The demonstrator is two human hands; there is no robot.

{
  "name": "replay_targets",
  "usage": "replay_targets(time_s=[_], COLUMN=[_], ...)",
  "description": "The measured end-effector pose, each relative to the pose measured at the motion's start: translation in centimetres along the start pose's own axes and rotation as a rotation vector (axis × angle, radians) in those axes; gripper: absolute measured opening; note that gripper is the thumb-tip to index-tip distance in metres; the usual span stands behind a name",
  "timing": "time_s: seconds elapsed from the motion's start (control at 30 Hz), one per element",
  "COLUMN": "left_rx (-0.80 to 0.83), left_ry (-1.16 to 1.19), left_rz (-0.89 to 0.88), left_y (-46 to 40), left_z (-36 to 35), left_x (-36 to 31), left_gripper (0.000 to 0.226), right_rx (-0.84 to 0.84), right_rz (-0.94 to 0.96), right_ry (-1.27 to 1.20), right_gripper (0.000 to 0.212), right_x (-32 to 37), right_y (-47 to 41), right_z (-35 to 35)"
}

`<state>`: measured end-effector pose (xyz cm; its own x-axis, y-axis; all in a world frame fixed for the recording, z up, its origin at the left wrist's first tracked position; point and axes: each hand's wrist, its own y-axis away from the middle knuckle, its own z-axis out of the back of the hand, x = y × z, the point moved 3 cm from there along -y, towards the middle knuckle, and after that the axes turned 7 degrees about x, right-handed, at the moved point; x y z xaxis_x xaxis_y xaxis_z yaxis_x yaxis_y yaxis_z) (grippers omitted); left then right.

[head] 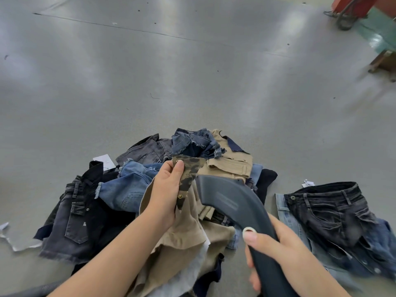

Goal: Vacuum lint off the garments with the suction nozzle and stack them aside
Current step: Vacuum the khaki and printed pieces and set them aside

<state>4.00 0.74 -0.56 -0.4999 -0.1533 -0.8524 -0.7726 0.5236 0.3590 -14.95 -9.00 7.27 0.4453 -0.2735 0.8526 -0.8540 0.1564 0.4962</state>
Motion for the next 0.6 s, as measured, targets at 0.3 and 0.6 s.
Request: replay_targets(time_s=[0.3,0.6], left_rx=[0.043,-0.035], left_ry=[-0.054,-0.021], left_rz=[-0.01,-0.014], left_y=[0.06,-0.3], left_z=[-0.28,0.31], left_x=[-0.03,-0.64], left_gripper=[0.015,0.014], right_rx=[0.075,0.116], right_rz=[-0.014,0.023], right_ry=[0.05,0.187], right_gripper=[0.029,0.049], right_x=[-0.32,-0.89], right_y=[-0.45,-0.39], right_z=[-0.77,-0.9])
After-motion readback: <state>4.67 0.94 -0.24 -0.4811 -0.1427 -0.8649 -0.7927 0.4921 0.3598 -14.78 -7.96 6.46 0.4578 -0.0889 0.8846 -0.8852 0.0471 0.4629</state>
